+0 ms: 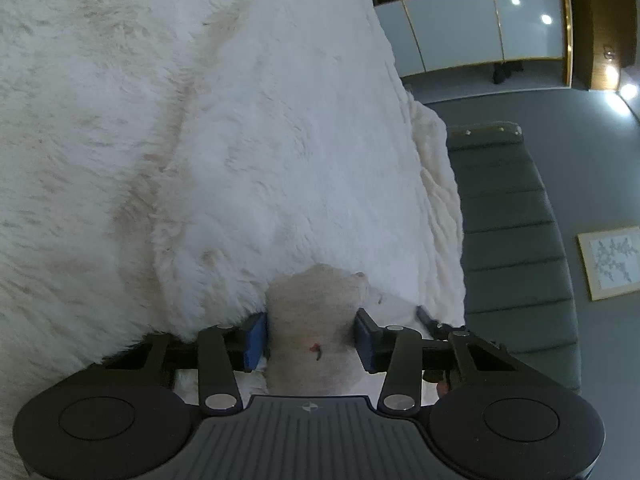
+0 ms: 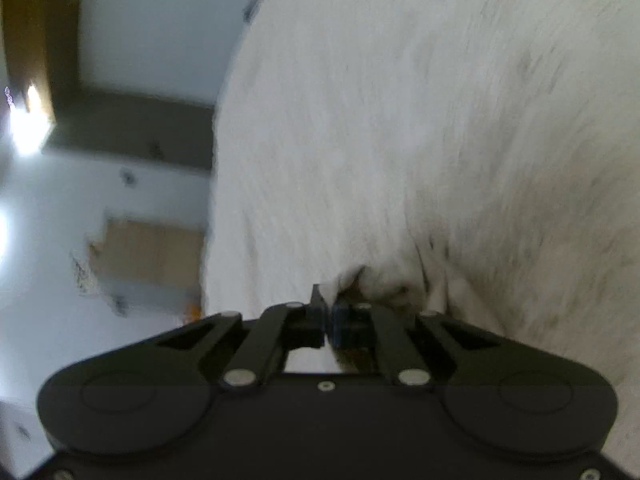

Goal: Fold clothes

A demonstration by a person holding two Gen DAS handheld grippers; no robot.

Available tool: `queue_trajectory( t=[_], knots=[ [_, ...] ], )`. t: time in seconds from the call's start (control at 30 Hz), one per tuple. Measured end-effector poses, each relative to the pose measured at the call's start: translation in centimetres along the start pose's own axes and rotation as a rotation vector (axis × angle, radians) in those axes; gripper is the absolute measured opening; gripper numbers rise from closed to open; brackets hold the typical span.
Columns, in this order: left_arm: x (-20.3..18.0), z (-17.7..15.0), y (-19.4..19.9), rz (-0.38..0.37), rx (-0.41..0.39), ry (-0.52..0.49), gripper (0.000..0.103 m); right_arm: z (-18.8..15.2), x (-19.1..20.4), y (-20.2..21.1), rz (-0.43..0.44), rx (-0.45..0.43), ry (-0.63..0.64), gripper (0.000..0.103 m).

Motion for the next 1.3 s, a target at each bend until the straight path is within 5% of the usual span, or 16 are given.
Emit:
queue_trajectory(
  t=[0.13, 0.27, 0.4, 0.5, 0.63, 0.77, 0.9, 1.0, 1.1, 1.3],
  knots=[
    [0.1, -0.3, 0.4, 0.031, -0.004, -0.016, 0.035, 1.6, -2.2, 2.1, -0.119, -0.118, -0.102, 0.009],
    [0.2, -0.3, 0.9, 0.021, -0.006, 0.003, 0.035, 1.1, -2.2, 4.8, -0.114, -0.110, -0.051, 0.021],
    [-0.1, -0.4, 1.4, 0.014, 0.008, 0.010, 0.036, -3.2, -0.4, 9.0, -0.085, -0.042, 0.196, 0.053],
    [-0.4, -0.8, 2.2, 0.018, 0.025, 0.000, 0.037, -7.9, -1.2, 11.7, -0.119, 0.024, 0.359, 0.057],
    [-1.7, -1.6, 3.8, 0.044, 0.072, -0.079, 0.039, -12.7, -3.8, 14.5, -0.195, 0.073, 0.422, 0.056],
    [-5.2, -3.5, 7.2, 0.154, 0.094, -0.351, 0.039, -15.4, -4.9, 16.9, -0.263, 0.061, 0.437, 0.053],
    [-10.5, -9.2, 8.8, 0.096, 0.210, -0.624, 0.043, -17.0, -5.6, 19.6, -0.277, 0.051, 0.431, 0.048],
    [-13.5, -15.8, 7.8, 0.083, 0.363, -0.832, 0.044, -18.4, -7.5, 17.6, -0.323, 0.048, 0.430, 0.044],
    [-13.7, -22.9, 6.2, 0.212, 0.494, -1.061, 0.044, -18.9, -7.4, 16.1, -0.309, 0.039, 0.413, 0.044],
    [-12.6, -30.3, 6.0, 0.322, 0.561, -1.231, 0.044, -20.2, -7.1, 15.5, -0.296, 0.031, 0.434, 0.045]
  ],
)
Point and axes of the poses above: each gripper's, at about its wrist camera, not at the fingertips, and y roughly against the way its jaws point, x to its left, z to its top, the point moved 7 cm from there along -y, roughly the way its jaws point, and after that the axes turned 14 degrees about -z, right-handed, at the moved point
